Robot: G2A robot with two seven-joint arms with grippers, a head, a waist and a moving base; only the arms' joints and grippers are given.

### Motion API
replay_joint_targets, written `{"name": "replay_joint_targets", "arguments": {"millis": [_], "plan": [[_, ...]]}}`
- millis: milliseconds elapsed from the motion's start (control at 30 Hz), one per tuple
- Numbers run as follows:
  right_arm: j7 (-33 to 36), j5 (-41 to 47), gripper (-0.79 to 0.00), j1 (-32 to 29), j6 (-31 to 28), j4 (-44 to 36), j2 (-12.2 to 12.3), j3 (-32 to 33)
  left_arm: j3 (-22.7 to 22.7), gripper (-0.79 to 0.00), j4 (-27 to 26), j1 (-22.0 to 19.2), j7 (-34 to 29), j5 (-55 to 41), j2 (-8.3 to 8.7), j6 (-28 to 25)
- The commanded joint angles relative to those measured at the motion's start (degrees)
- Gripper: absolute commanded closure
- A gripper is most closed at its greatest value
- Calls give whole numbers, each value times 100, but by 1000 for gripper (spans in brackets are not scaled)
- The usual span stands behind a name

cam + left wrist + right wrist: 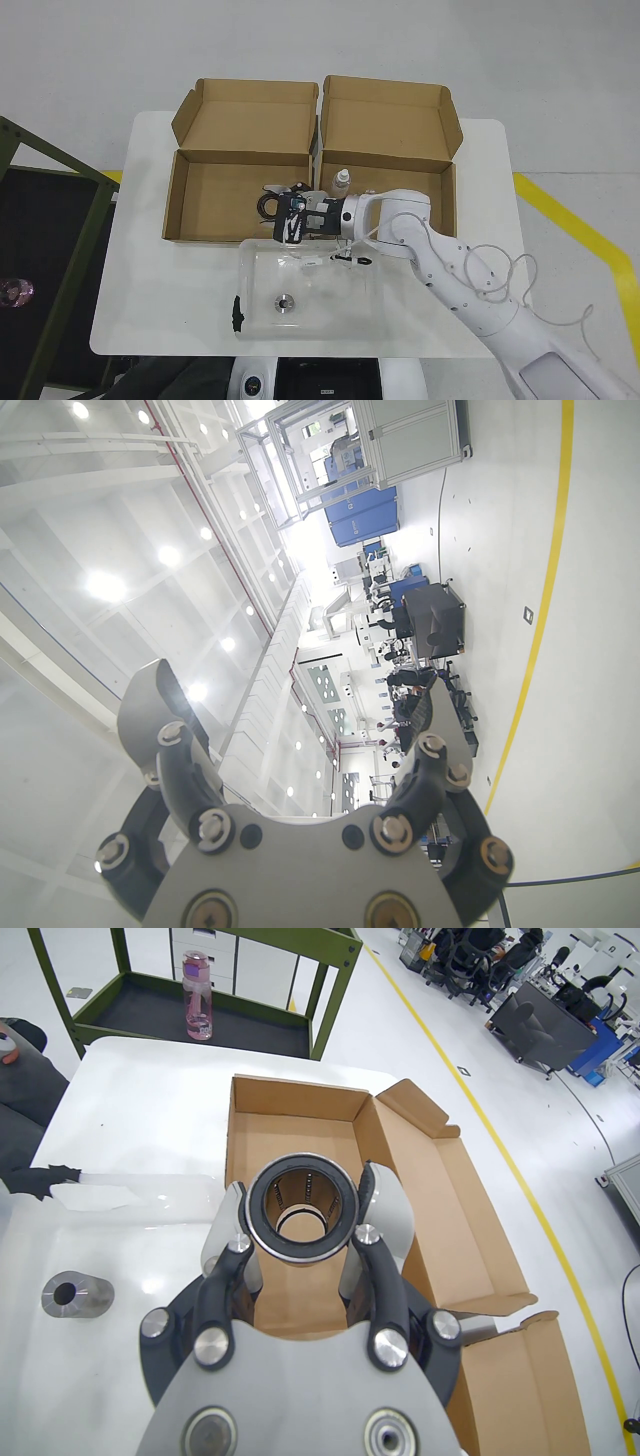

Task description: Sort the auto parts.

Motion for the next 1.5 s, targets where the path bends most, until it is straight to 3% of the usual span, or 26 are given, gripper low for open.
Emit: {"name": "replay_joint_targets", "arguments": {"millis": [0,1267,1467], "plan": [[-24,-23,0,58,34,114,-23,-16,0,-785,0,0,0,0,0,0],[-246,-246,0,1338,432,2856,-874,-935,0,-785,0,0,0,0,0,0],[-190,-311,-117,1405,477,3116,-976,-991,0,-785,0,0,0,0,0,0]]}}
